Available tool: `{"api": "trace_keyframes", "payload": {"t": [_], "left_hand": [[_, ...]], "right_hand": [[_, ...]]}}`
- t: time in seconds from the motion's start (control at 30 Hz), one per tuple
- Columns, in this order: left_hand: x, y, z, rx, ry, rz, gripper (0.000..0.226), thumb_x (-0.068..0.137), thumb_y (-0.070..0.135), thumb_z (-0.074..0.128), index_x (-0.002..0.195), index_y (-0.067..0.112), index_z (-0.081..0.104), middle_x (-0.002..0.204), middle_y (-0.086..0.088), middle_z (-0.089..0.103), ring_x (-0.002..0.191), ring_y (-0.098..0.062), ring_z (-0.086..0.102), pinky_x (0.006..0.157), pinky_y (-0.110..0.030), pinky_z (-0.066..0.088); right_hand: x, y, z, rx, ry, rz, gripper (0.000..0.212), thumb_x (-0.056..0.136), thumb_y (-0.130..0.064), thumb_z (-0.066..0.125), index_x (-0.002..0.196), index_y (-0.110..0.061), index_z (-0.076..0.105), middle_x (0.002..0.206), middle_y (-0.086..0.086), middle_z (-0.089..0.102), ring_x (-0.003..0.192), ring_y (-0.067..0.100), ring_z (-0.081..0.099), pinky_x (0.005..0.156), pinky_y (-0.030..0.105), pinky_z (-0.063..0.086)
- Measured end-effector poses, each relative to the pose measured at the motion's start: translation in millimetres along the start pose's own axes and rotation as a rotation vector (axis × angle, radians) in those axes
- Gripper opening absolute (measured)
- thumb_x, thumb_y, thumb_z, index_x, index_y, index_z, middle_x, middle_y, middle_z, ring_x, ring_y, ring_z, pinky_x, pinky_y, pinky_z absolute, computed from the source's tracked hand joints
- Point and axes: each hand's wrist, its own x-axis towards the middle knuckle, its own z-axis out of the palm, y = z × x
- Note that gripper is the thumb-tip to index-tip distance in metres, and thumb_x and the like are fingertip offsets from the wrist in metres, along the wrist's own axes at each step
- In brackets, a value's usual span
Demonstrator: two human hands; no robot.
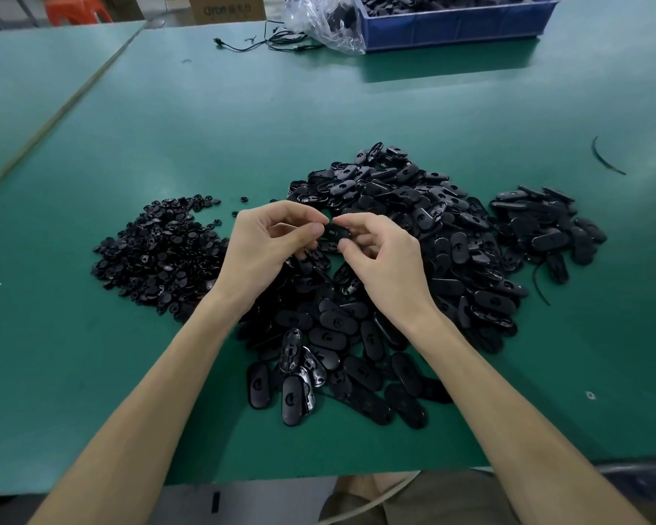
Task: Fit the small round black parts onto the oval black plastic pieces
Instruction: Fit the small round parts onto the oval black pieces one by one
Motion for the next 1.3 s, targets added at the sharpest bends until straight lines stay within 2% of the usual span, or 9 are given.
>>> {"api": "trace_keyframes", "payload": {"t": [0.17, 0.23, 0.4, 0.57, 0.7, 0.9, 1.1, 1.3], "left_hand": [[0.1, -1.6, 2.9, 0.162, -0.015, 0.031, 0.009, 0.089, 0.012, 0.080, 0.095, 0.018, 0.079, 0.081, 0.002, 0.077, 0.068, -0.011, 0.066, 0.064, -0.023, 0.056], [0.0, -2.3, 3.8, 0.173, -0.015, 0.037, 0.012, 0.087, 0.012, 0.082, 0.098, 0.016, 0.078, 0.084, 0.001, 0.077, 0.071, -0.012, 0.069, 0.067, -0.025, 0.058], [-0.7, -2.3, 5.8, 0.188, 0.001, 0.042, 0.016, 0.085, 0.010, 0.084, 0.097, 0.014, 0.075, 0.085, 0.002, 0.077, 0.076, -0.014, 0.071, 0.077, -0.039, 0.062], [-1.0, -0.6, 8.7, 0.229, 0.025, 0.048, 0.015, 0.086, 0.008, 0.082, 0.098, 0.011, 0.073, 0.087, -0.001, 0.076, 0.081, -0.023, 0.071, 0.080, -0.041, 0.060], [-0.8, 0.8, 7.3, 0.245, 0.042, 0.051, 0.015, 0.086, 0.008, 0.082, 0.098, 0.007, 0.073, 0.090, -0.004, 0.076, 0.083, -0.023, 0.071, 0.081, -0.038, 0.060], [-2.3, 3.1, 8.2, 0.227, 0.025, 0.042, 0.016, 0.086, 0.006, 0.082, 0.099, 0.006, 0.073, 0.091, -0.006, 0.076, 0.086, -0.027, 0.072, 0.085, -0.044, 0.059], [-2.2, 4.7, 6.3, 0.219, 0.000, 0.041, 0.017, 0.087, 0.004, 0.081, 0.102, 0.006, 0.072, 0.092, -0.003, 0.076, 0.084, -0.016, 0.072, 0.086, -0.041, 0.060], [-2.2, 3.9, 6.5, 0.253, 0.030, 0.041, 0.018, 0.086, 0.008, 0.082, 0.101, 0.010, 0.072, 0.091, 0.001, 0.077, 0.084, -0.017, 0.073, 0.083, -0.041, 0.060]], "right_hand": [[0.7, 1.0, 0.7, 0.016, -0.005, -0.001, 0.027, 0.095, -0.006, 0.073, 0.118, -0.020, 0.075, 0.108, -0.005, 0.073, 0.090, 0.002, 0.066, 0.081, 0.012, 0.052], [0.8, 1.2, 0.8, 0.022, -0.016, -0.003, 0.026, 0.094, -0.004, 0.073, 0.117, -0.017, 0.076, 0.106, -0.005, 0.073, 0.088, 0.001, 0.066, 0.080, 0.013, 0.052], [1.1, 1.4, 0.6, 0.030, -0.031, -0.008, 0.025, 0.094, -0.005, 0.074, 0.116, -0.016, 0.076, 0.102, -0.008, 0.074, 0.087, 0.002, 0.067, 0.079, 0.014, 0.053], [1.6, 1.5, 0.4, 0.042, -0.030, -0.010, 0.025, 0.094, -0.005, 0.075, 0.116, -0.016, 0.076, 0.102, -0.008, 0.074, 0.090, 0.007, 0.068, 0.082, 0.018, 0.056], [1.9, 1.3, 0.0, 0.046, -0.022, -0.013, 0.024, 0.093, -0.006, 0.076, 0.115, -0.015, 0.076, 0.101, -0.010, 0.074, 0.090, 0.006, 0.069, 0.082, 0.016, 0.055], [1.7, 0.9, -0.1, 0.065, -0.034, -0.004, 0.024, 0.093, -0.006, 0.076, 0.115, -0.016, 0.076, 0.100, -0.008, 0.075, 0.090, 0.008, 0.069, 0.083, 0.018, 0.056], [1.4, 0.5, -0.3, 0.071, -0.029, -0.006, 0.024, 0.093, -0.006, 0.076, 0.114, -0.016, 0.076, 0.101, -0.008, 0.075, 0.092, 0.007, 0.070, 0.083, 0.018, 0.056], [1.0, 0.1, -0.6, 0.090, -0.031, 0.000, 0.023, 0.092, -0.007, 0.077, 0.114, -0.015, 0.076, 0.100, -0.008, 0.075, 0.090, 0.007, 0.070, 0.081, 0.015, 0.055]]}}
